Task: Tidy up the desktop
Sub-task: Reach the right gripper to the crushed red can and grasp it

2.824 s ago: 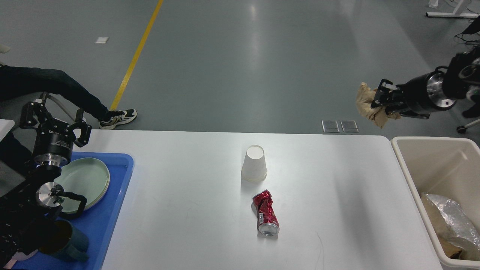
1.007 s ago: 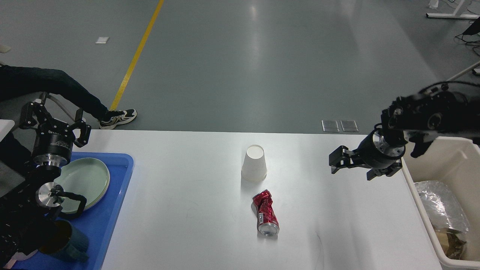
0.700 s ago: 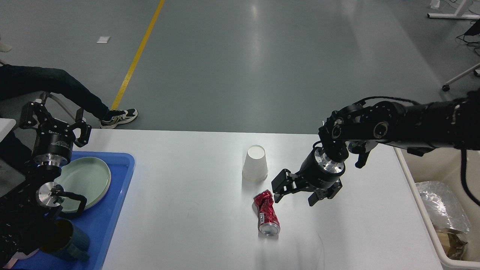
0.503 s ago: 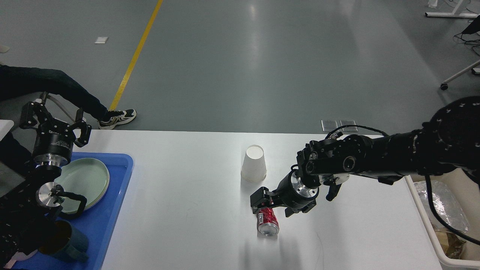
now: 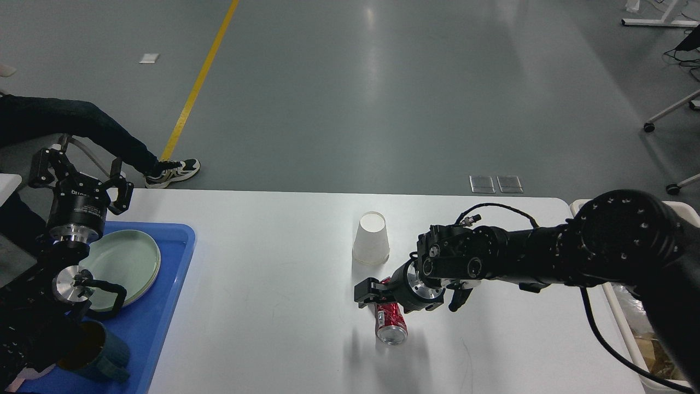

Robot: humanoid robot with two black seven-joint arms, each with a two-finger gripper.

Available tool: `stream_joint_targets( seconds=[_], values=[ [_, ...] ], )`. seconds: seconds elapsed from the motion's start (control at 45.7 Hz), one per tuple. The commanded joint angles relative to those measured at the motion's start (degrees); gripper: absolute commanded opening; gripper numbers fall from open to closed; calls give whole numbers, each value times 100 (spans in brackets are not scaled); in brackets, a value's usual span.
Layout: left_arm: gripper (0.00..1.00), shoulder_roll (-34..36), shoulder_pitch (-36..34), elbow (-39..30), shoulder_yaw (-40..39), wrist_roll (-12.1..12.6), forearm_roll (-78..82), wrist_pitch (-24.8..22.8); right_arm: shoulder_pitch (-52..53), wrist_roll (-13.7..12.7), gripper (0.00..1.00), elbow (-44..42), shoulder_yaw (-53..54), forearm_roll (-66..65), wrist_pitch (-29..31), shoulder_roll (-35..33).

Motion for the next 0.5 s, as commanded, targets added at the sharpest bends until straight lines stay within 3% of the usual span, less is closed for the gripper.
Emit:
stream_joint_targets(
  seconds=[0.0,0.131,0.241,0.35,0.482],
  values=[
    [96,0,0,0,-1,-5,-8,-3,-205,-65,100,-288,-4,-45,0,127],
    [96,0,0,0,-1,-5,0,-3,-249,-74,95,-324,-39,-388,-88,145],
    [96,0,0,0,-1,-5,-8,-3,-302,-83,77,-289,-39,-687,-114,153],
    [96,0,0,0,-1,-5,-8,-3,-337,-74,67,-298,-39,-722,-123,145],
    [96,0,0,0,-1,-5,0,-3,-337,-83,18,-289,-110,-740,-44,145]
  ],
)
